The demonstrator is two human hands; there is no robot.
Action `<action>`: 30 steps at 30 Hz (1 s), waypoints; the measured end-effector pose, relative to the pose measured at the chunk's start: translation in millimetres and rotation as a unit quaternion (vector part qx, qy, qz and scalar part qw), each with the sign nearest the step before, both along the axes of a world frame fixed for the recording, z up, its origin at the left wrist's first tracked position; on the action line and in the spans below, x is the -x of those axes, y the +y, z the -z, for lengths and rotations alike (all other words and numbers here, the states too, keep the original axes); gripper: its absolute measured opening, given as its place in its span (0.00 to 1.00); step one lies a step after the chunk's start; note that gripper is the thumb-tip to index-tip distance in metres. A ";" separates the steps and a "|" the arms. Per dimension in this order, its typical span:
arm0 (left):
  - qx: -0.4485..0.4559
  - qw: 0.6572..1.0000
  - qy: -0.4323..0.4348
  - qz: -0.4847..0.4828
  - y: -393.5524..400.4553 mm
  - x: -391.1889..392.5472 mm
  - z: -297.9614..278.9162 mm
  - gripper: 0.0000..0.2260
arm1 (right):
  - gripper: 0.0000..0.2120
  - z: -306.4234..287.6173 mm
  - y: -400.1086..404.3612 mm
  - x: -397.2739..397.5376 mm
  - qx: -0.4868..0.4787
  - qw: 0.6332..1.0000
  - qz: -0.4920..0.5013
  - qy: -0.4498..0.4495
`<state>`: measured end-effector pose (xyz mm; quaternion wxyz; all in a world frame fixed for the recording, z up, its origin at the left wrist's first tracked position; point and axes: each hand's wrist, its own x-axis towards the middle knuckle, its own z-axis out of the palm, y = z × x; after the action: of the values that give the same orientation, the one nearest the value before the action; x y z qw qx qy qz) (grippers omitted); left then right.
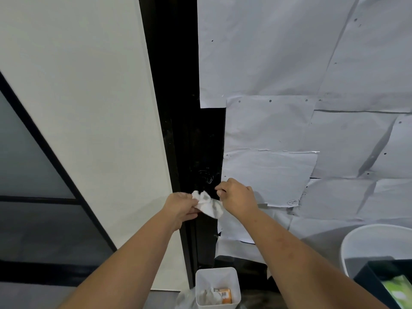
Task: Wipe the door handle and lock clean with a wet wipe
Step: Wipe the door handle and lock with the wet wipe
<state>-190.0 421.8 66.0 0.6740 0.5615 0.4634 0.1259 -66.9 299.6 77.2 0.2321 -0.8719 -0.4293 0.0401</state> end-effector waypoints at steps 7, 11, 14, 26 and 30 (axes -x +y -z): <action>0.176 0.970 -0.143 -0.082 -14.4 -17.5 30.3 0.16 | 0.14 -1.6 -1.4 0.9 0.002 1.000 -0.003 0.005; 0.130 0.963 -0.196 -0.133 -21.1 -41.8 35.1 0.14 | 0.14 -0.8 -3.5 -0.7 0.016 1.000 -0.016 -0.019; 0.105 0.953 -0.217 -0.182 -28.2 -59.6 34.1 0.12 | 0.14 -0.6 -4.0 -2.2 0.018 0.999 -0.022 -0.023; 0.161 0.889 -0.266 -0.337 -34.9 -87.5 38.1 0.10 | 0.17 3.2 -4.9 -7.3 0.012 0.999 -0.035 -0.013; 0.089 0.921 -0.198 -0.324 -23.8 -76.8 46.9 0.10 | 0.16 2.8 -5.0 -7.1 0.011 0.999 -0.034 -0.019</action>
<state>-113.1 398.1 19.1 0.7217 0.2817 0.4863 0.4042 -59.8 294.6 74.3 0.2128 -0.8598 -0.4628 0.0363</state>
